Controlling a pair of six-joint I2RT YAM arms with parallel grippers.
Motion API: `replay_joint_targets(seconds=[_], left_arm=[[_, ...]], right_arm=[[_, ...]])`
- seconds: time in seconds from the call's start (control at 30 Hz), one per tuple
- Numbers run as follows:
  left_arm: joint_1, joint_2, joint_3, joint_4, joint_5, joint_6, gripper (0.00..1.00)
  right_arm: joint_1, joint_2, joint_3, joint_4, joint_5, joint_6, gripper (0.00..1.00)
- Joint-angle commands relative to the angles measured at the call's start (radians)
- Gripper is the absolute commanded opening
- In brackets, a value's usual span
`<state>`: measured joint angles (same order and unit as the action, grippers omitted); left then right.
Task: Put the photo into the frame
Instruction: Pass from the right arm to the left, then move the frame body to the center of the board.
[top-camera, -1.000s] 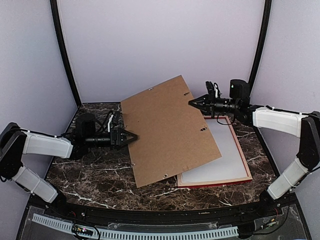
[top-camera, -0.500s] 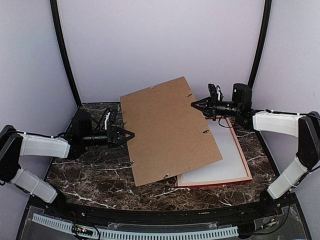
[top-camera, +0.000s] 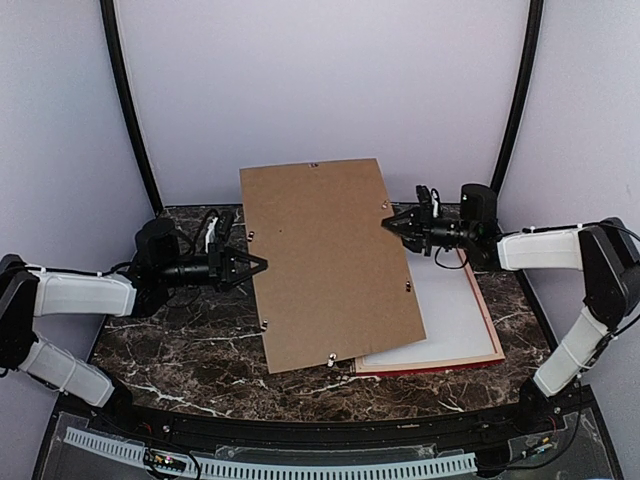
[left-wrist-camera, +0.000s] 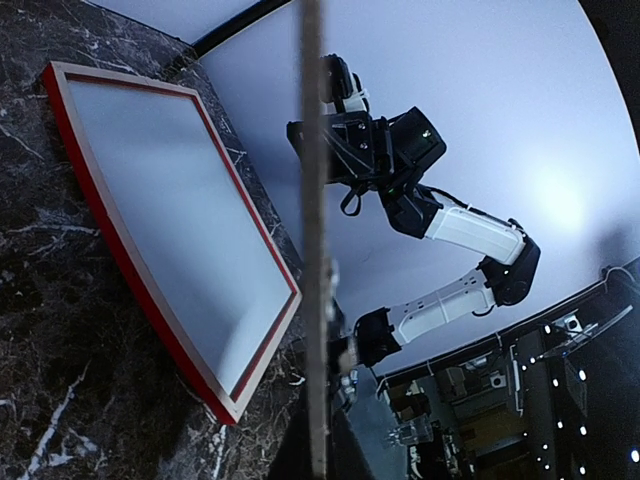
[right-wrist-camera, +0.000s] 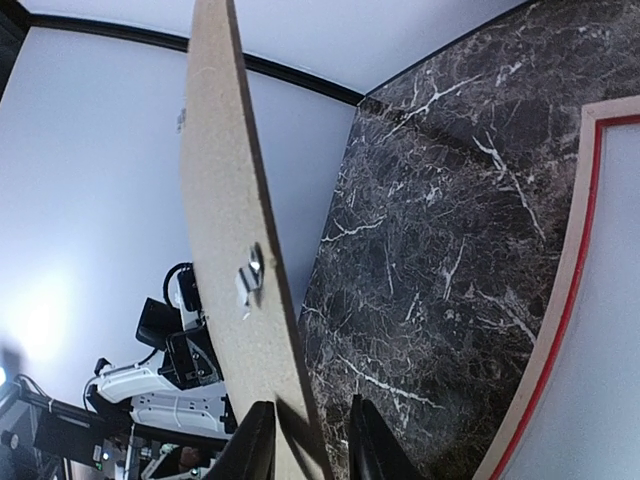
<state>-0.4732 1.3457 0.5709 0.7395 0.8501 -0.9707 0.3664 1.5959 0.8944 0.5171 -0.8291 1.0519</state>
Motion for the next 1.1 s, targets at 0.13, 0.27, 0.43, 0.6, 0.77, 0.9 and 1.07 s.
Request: replay_joint_targets(seconds=[0.13, 0.27, 0.43, 0.6, 0.77, 0.9, 1.07], left_arm=[[0.019, -0.079, 0.08, -0.026, 0.028, -0.04, 0.0], [0.03, -0.088, 0.095, -0.113, 0.032, -0.032, 0.0], [0.042, -0.066, 0.079, -0.061, 0.056, -0.077, 0.0], [0.054, -0.035, 0.061, 0.02, 0.086, -0.118, 0.0], [0.06, -0.023, 0.1, -0.081, 0.093, -0.061, 0.0], [0.061, -0.026, 0.134, -0.163, 0.089, 0.008, 0.0], [0.061, -0.033, 0.147, -0.204, 0.085, 0.033, 0.0]], right_arm=[[-0.025, -0.002, -0.02, -0.022, 0.007, -0.054, 0.42], [-0.048, -0.029, -0.033, -0.09, 0.015, -0.105, 0.45], [-0.109, -0.099, -0.051, -0.249, 0.065, -0.213, 0.46], [-0.204, -0.205, -0.033, -0.625, 0.325, -0.447, 0.51], [-0.305, -0.264, -0.066, -0.786, 0.574, -0.577, 0.57], [-0.419, -0.234, -0.107, -0.79, 0.619, -0.62, 0.61], [-0.472, -0.153, -0.122, -0.76, 0.622, -0.65, 0.61]])
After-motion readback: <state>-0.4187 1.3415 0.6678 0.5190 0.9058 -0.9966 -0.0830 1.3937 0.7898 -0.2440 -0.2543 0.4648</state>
